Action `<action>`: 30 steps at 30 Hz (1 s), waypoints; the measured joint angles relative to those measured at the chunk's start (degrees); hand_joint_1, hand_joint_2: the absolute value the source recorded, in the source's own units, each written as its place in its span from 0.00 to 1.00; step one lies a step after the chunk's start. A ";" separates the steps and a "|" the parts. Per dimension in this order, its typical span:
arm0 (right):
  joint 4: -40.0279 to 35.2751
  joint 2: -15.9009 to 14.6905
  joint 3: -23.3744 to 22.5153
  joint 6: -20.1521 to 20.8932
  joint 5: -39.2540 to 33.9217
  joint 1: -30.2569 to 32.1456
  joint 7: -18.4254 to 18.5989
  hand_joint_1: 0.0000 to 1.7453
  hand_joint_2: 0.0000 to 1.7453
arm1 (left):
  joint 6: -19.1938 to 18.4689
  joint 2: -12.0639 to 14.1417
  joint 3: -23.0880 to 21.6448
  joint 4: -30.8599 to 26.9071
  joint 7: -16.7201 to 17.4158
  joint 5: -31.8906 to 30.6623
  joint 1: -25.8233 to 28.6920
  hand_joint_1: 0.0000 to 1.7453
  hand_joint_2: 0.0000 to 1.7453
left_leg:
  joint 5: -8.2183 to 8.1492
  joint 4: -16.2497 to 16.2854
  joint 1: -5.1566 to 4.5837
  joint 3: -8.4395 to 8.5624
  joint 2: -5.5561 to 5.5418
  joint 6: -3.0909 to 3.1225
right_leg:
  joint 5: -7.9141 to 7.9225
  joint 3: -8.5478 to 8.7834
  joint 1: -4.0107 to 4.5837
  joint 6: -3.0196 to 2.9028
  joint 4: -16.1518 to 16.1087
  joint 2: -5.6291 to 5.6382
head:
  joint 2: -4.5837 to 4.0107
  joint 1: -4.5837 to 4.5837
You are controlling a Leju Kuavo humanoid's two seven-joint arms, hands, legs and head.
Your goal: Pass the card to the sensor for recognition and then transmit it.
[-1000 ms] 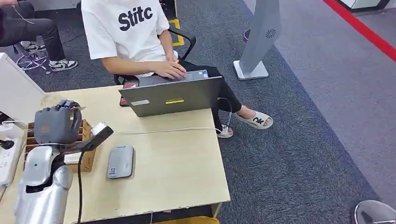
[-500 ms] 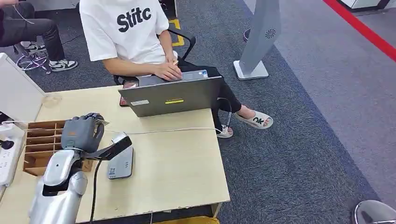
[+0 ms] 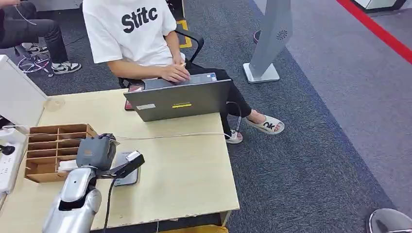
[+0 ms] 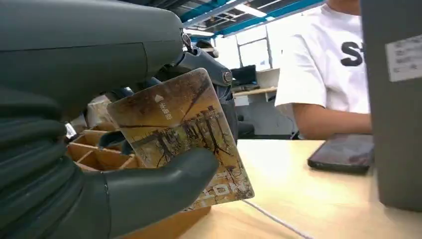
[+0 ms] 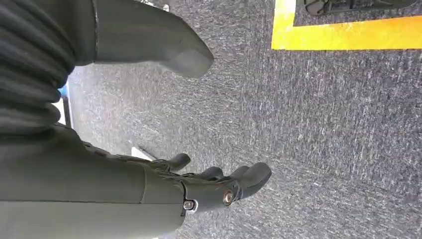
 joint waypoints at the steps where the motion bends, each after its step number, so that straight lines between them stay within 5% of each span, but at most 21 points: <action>1: 0.00 0.00 -0.09 0.04 0.15 -0.01 0.00 0.00 1.00 | 0.11 -0.29 0.00 0.43 -0.55 -0.15 0.02 1.00 1.00 | 0.00 0.00 0.00 0.00 -0.01 0.00 | 0.00 0.00 0.00 0.00 0.00 -0.01 | 0.00 -0.02; 15: -0.02 0.00 -0.66 0.74 1.53 -0.04 0.07 0.00 1.00 | 0.33 -3.11 -0.98 3.43 -2.67 -0.48 1.36 1.00 1.00 | 0.00 0.00 0.00 0.00 -0.01 0.00 | 0.00 0.00 0.00 0.00 0.00 0.00 | 0.00 -0.02; 30: -0.02 0.22 -2.38 0.74 1.75 -0.03 -0.31 0.00 1.00 | -2.69 -2.38 -1.75 4.48 -2.39 0.55 2.66 1.00 1.00 | 0.00 -0.01 0.00 0.07 -0.03 0.00 | 0.00 0.11 0.00 0.00 0.00 -0.07 | 0.00 0.00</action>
